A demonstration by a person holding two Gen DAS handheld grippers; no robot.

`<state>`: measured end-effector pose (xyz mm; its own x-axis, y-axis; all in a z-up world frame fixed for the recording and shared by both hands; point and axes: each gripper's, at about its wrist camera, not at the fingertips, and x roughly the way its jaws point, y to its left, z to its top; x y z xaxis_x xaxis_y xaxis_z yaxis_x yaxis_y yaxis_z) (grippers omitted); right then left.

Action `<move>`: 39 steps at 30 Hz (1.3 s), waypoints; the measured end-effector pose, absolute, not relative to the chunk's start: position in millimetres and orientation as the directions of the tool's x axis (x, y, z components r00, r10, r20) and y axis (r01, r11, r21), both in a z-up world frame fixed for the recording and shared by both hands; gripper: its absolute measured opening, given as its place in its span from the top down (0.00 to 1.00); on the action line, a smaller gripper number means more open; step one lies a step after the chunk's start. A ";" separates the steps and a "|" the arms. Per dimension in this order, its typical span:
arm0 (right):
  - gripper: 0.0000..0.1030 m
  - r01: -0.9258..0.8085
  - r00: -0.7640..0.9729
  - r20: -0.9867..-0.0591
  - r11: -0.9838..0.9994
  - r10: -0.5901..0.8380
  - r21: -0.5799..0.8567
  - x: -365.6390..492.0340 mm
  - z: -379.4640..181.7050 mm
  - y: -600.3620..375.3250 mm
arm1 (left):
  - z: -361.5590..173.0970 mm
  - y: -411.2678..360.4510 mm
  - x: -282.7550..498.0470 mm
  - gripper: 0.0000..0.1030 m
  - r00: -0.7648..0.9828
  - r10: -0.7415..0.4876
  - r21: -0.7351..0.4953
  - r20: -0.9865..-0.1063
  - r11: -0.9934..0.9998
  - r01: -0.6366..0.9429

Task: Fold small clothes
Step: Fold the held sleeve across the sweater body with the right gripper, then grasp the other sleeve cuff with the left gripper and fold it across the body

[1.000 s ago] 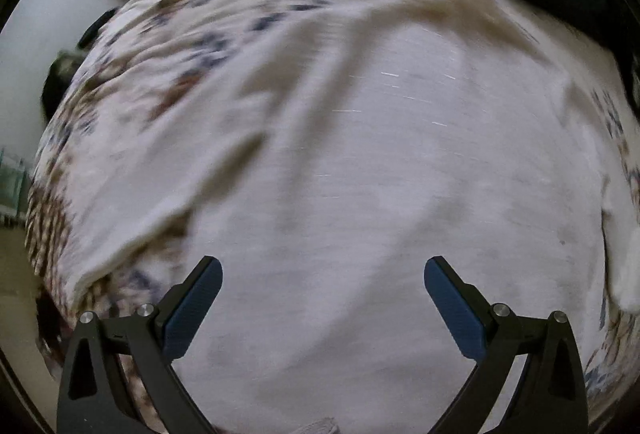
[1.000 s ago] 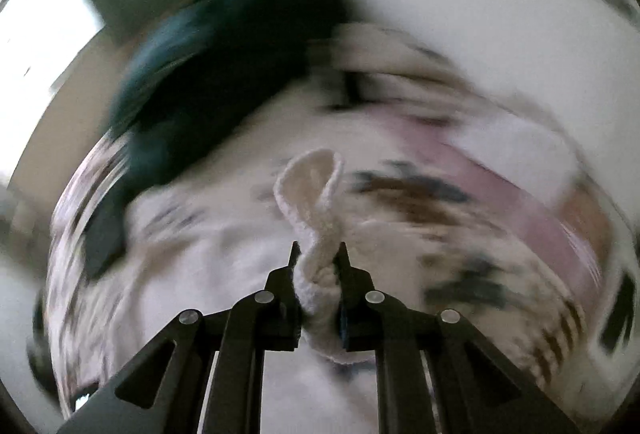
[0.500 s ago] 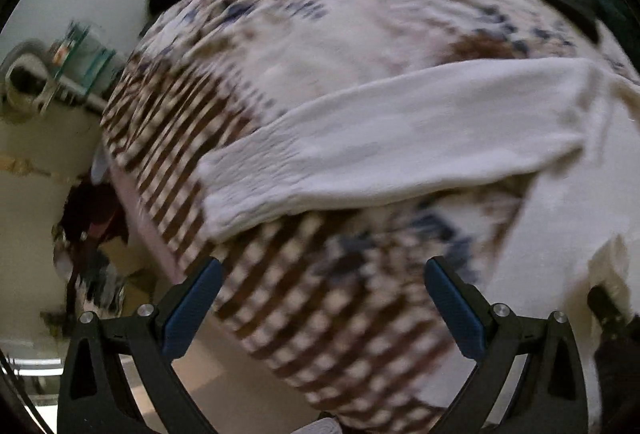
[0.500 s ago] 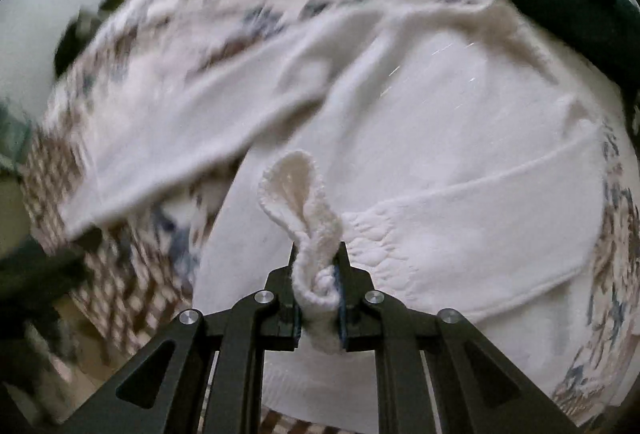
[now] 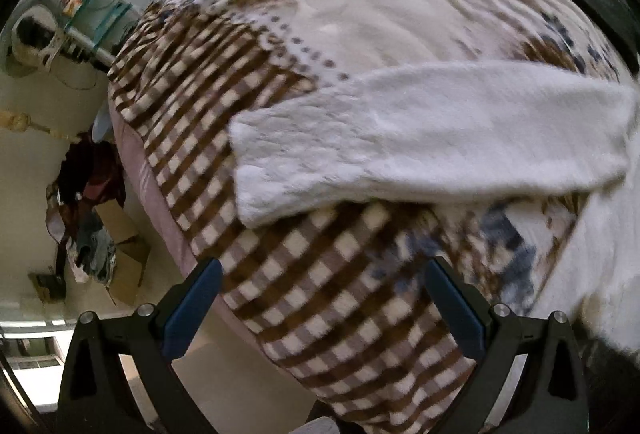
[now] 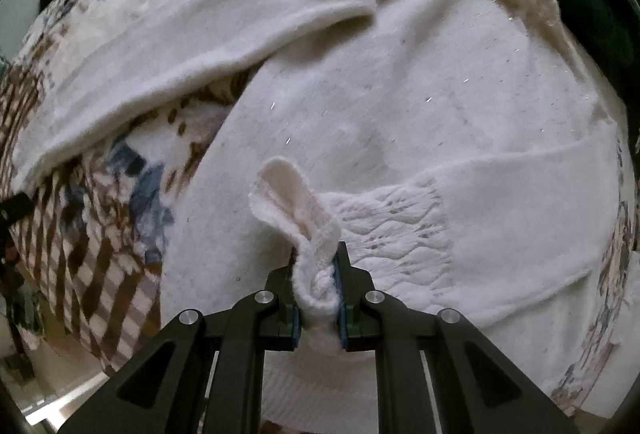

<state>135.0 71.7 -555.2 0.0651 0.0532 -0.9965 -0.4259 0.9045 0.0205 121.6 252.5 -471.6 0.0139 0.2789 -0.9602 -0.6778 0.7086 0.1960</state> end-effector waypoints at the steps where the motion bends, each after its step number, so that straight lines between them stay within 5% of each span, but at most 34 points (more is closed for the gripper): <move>1: 0.78 -0.407 -0.008 -0.994 0.907 0.112 0.106 136.3 -556.5 71.1 | -471.1 261.0 119.0 0.00 0.025 0.266 0.172 -0.964 0.691 -0.702; 5: 0.48 -0.269 -0.003 -0.965 0.929 0.263 0.254 136.5 -531.6 34.2 | -491.3 313.7 103.5 0.00 0.101 0.083 -0.044 -0.991 0.512 -0.858; 8: 0.47 -0.175 0.047 -0.972 0.960 0.230 0.218 138.8 -525.5 0.9 | -529.5 350.6 95.7 0.04 0.231 -0.077 -0.243 -0.970 0.276 -0.930; 10: 0.47 -0.140 0.067 -0.981 0.975 0.181 0.170 154.9 -523.5 -10.7 | -544.3 363.4 96.6 0.20 0.282 -0.098 -0.296 -0.954 0.181 -0.938; 14: 0.38 -0.069 0.081 -0.993 0.995 0.083 0.077 175.7 -537.9 -41.3 | -550.7 382.8 95.4 0.90 0.302 0.017 -0.301 -0.953 0.068 -0.951; 21: 0.21 0.071 0.092 -0.989 0.990 0.118 0.125 177.8 -558.0 -89.1 | -466.3 349.2 123.3 0.92 0.356 0.288 -0.243 -0.889 0.361 -0.900; 26: 0.15 0.122 0.086 -0.979 0.973 0.187 0.196 159.6 -558.9 -138.0 | -379.5 255.9 168.7 0.92 0.537 0.326 -0.193 -0.778 0.689 -0.698; 32: 0.15 0.196 0.097 -0.975 0.957 0.199 0.214 138.4 -540.7 -218.1 | -325.1 62.7 205.7 0.92 0.694 0.067 -0.129 -0.717 0.965 -0.226; 39: 0.15 0.282 0.107 -0.980 0.940 0.169 0.193 104.8 -534.6 -329.1 | -388.4 -143.6 179.6 0.92 0.541 -0.181 -0.057 -0.821 0.970 0.237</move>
<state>104.8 -329.1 -534.6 0.1072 0.1691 -0.9797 0.2820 0.9398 0.1931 179.6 -143.6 -388.4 0.5414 -0.1809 -0.8211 0.2373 0.9698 -0.0571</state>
